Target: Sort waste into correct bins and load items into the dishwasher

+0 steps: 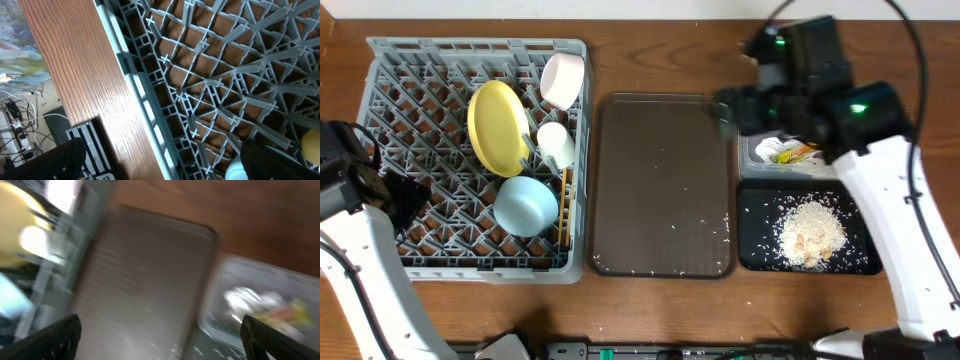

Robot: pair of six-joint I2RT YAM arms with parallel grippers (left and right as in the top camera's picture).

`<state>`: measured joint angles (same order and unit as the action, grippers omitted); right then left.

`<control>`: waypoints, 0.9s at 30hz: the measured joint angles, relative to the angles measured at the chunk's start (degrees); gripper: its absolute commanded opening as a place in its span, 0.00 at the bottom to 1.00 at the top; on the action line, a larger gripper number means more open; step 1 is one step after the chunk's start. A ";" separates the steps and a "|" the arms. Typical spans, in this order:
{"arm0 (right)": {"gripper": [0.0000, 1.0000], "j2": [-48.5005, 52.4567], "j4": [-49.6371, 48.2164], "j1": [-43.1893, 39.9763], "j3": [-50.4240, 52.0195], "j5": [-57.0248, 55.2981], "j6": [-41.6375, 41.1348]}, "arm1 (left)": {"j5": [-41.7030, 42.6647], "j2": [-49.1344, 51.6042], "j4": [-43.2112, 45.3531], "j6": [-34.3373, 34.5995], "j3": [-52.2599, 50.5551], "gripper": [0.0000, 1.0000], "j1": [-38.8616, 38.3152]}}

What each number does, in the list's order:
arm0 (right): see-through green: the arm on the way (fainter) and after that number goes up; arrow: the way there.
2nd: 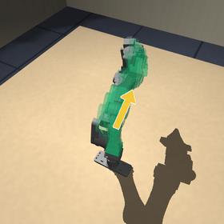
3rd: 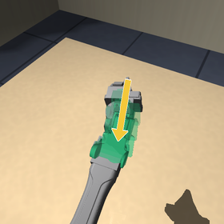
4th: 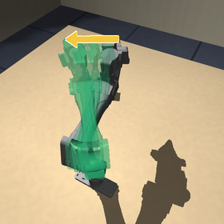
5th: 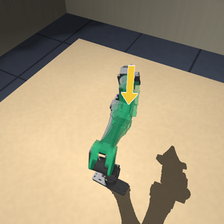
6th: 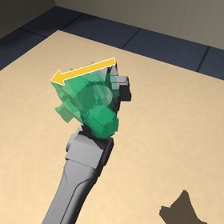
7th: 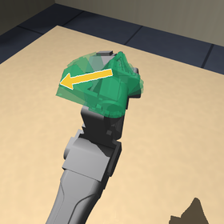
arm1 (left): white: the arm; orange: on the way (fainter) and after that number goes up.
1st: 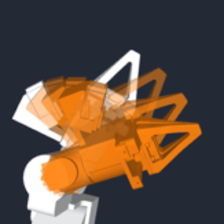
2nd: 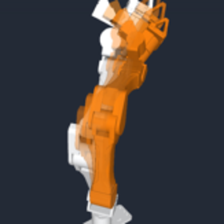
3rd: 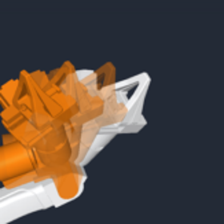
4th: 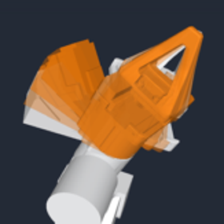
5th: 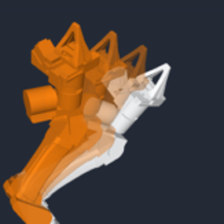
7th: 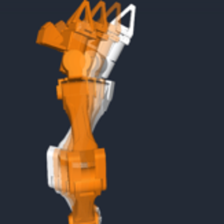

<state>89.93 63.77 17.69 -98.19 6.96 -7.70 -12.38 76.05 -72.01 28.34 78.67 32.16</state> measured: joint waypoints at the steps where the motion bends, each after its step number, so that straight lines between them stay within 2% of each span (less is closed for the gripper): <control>1: 0.99 -0.11 1.84 -0.61 0.00 -0.83 0.79 | 0.00 0.00 0.02 -0.02 0.00 1.00 0.00; 6: 0.99 -0.13 5.20 -1.40 0.17 -2.73 2.99 | 0.02 0.00 0.00 -0.02 0.00 1.00 0.00; 27: 0.99 -1.22 2.54 -2.45 0.46 -4.52 6.23 | 0.02 0.00 0.00 0.00 0.00 1.00 0.00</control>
<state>88.71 66.30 15.25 -97.73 2.44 -1.48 -12.36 76.05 -72.01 28.34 78.67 32.16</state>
